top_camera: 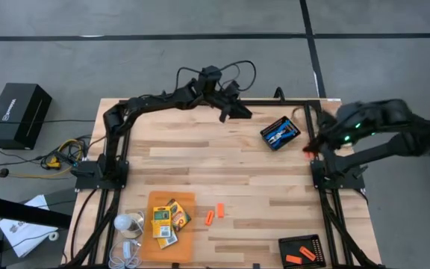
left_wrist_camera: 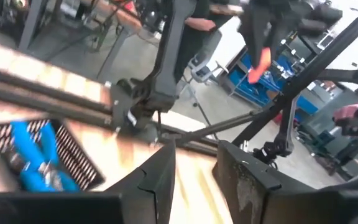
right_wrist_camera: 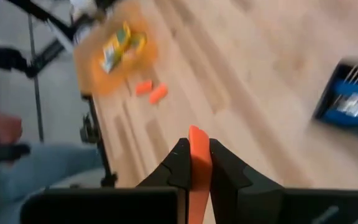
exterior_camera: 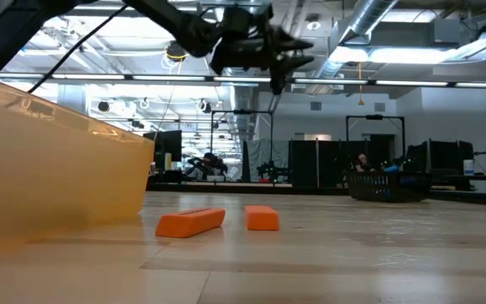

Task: Pick & Place School Supplies
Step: Put the orange eraser into the bottom black bin

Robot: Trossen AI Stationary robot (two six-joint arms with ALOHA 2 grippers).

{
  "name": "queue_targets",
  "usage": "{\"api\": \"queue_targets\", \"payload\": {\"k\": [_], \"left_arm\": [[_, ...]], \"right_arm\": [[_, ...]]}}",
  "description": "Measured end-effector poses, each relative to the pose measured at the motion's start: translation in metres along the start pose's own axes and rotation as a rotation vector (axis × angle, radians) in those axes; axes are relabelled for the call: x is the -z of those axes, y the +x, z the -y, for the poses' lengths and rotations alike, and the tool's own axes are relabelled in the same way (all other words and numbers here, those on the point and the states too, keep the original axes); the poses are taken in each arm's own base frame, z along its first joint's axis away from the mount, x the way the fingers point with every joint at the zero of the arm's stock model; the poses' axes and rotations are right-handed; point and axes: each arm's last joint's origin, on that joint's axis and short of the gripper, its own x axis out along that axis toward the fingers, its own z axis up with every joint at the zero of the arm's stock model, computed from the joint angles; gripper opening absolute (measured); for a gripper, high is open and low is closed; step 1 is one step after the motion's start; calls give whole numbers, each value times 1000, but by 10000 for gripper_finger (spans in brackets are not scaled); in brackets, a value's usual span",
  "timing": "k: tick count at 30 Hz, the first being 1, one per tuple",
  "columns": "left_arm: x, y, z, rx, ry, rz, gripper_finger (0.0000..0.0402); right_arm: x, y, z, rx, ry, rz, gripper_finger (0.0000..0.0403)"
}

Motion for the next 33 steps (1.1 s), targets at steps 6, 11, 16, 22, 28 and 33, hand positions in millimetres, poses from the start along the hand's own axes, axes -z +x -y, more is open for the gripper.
{"api": "queue_targets", "payload": {"k": [6, 11, 16, 22, 28, 33], "left_arm": [[12, -17, -20, 6, -57, -30, 103], [21, -22, -25, 45, -67, -61, 94], [26, -22, -26, 71, -67, -76, 90], [29, -22, -26, 120, -68, -98, 90], [29, -21, -25, 130, -63, -99, 90], [29, -22, -25, 133, -62, -100, 90]], "right_arm": [[28, 46, -10, -20, 93, -177, 22], [57, 80, -24, -63, 193, -206, 22], [86, 98, -34, -29, 286, -235, 22], [114, 110, -50, 31, 375, -271, 22], [143, 130, -74, 1, 471, -290, 22], [166, 155, -97, -5, 512, -307, 22]]}}
